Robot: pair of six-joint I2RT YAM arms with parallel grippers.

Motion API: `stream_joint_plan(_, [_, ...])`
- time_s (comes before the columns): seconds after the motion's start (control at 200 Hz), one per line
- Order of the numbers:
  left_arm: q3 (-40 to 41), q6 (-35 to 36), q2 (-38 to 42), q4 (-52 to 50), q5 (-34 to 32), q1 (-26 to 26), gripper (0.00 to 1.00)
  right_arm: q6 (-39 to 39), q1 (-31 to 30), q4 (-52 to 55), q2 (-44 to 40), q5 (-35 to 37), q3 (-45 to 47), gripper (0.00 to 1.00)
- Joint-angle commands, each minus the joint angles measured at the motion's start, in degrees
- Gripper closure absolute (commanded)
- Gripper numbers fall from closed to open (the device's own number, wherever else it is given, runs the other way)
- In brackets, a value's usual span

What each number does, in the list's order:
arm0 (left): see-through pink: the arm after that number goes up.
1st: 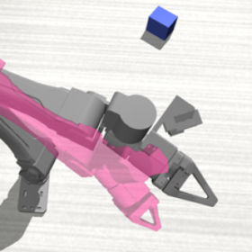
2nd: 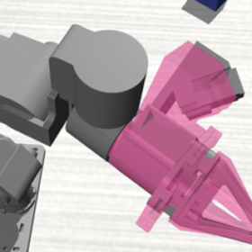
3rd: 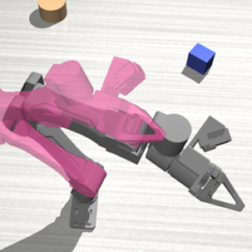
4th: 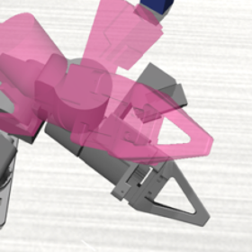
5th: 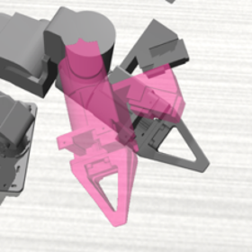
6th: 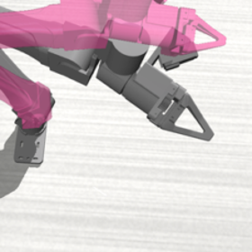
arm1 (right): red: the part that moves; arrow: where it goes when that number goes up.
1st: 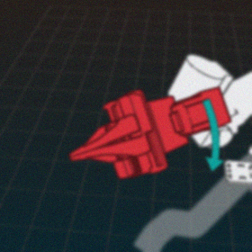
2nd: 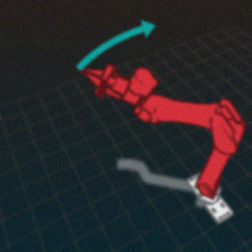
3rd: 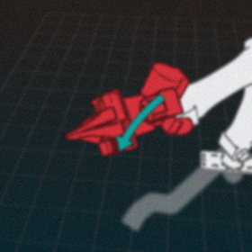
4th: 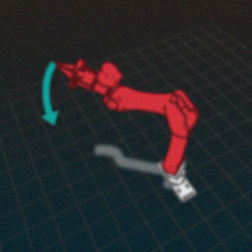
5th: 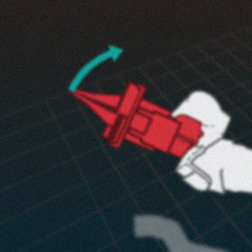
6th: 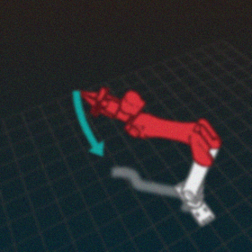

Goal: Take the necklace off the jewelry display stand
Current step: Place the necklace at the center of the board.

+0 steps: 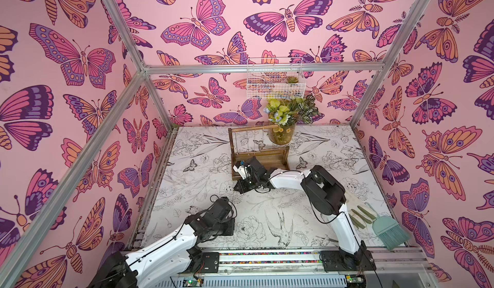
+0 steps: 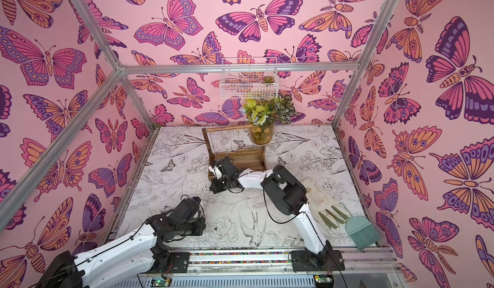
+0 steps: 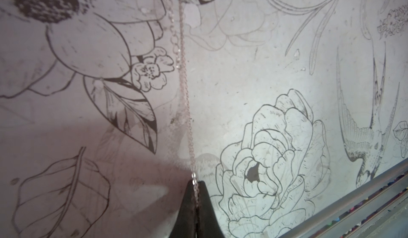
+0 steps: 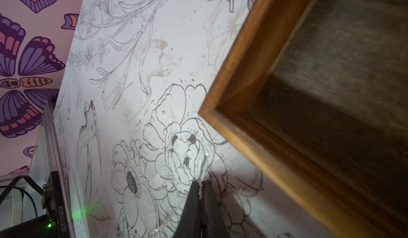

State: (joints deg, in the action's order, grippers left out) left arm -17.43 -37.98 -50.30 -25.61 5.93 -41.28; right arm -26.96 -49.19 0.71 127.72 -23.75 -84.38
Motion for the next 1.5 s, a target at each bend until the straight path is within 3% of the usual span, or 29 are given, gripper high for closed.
stream_joint_plan(0.0, [-2.67,0.19,-0.30,-1.63,0.66,-0.30,0.96,0.77,-0.39,1.86,0.69,0.11,-1.18,0.92])
stream_joint_plan(0.521, [-2.70,0.20,-0.19,-2.05,0.66,-0.30,0.94,0.88,-0.38,2.45,-0.21,-0.27,-0.18,0.71])
stream_joint_plan(0.731, [-2.70,-0.04,0.62,-3.54,0.83,-0.30,0.89,1.00,-0.38,2.59,-0.92,0.85,0.53,0.63])
stream_joint_plan(0.956, [-2.43,-0.61,1.77,-4.74,0.67,-0.37,0.67,0.92,-0.38,2.26,-1.67,1.23,0.98,0.55])
stream_joint_plan(1.121, [-2.69,-0.74,2.23,-5.40,0.22,-0.34,0.58,0.96,-0.38,2.45,-1.99,1.39,1.20,0.51])
stream_joint_plan(1.337, [-3.66,-0.68,4.39,-6.83,-1.35,-0.38,0.46,1.88,-0.40,3.37,-3.45,3.22,1.74,0.30])
stream_joint_plan(1.497, [-4.70,-0.62,5.42,-7.62,-2.51,-0.41,0.33,2.52,-0.32,5.06,-6.01,3.45,1.87,0.23])
